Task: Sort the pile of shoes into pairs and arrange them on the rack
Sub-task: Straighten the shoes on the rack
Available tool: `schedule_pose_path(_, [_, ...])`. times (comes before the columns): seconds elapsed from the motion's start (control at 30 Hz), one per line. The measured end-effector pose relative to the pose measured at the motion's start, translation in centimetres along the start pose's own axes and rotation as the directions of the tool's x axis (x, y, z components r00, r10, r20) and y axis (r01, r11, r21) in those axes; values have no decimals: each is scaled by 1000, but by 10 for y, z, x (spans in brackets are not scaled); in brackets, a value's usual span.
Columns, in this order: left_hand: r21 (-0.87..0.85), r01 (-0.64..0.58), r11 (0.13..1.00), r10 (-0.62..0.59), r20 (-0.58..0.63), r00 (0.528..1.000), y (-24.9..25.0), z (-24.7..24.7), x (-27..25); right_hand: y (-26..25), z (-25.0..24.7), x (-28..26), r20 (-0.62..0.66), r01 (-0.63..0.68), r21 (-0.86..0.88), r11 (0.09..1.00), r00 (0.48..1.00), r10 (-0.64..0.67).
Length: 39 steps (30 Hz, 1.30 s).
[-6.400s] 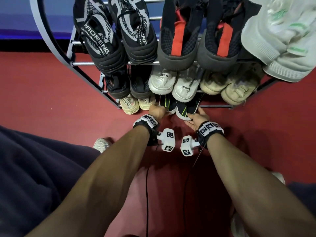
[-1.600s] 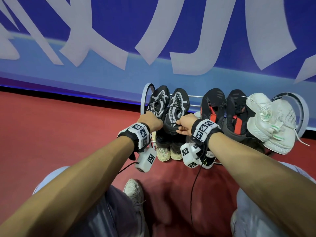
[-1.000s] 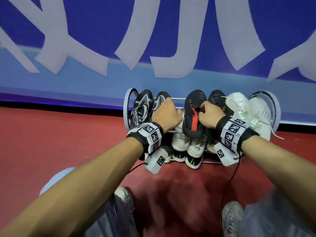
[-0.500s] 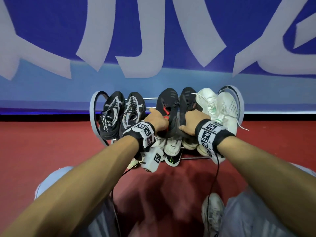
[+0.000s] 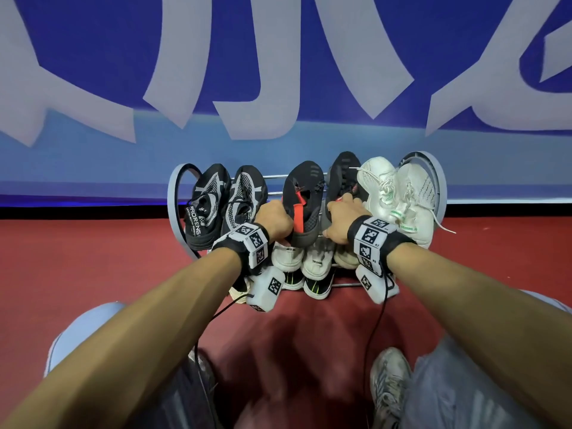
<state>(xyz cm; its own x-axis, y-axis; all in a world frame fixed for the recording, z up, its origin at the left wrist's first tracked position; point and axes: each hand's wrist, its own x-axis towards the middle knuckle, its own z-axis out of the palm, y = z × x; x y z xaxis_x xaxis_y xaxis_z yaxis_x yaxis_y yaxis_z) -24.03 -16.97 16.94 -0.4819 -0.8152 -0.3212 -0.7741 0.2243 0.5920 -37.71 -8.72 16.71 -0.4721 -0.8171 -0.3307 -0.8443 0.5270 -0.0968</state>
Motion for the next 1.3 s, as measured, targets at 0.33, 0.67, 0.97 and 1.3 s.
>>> schedule_pose_path(0.33, [16,61,998,-58,-139,989,-18,-10,-3,-13,5,4,-38,133,167,977,991,-128])
schedule_pose_path(0.67, [120,27,992,-1,-208,978,-16,-10,2,-15,1,-7,-109,27,98,995,994,-16])
schedule_pose_path(0.97, [180,33,983,4,-200,980,-20,-3,4,-15,5,-11,19,-2,65,998,1000,1])
schedule_pose_path(1.3, [192,47,980,-14,-171,985,-21,-3,3,-21,17,-3,-26,218,183,959,976,-216])
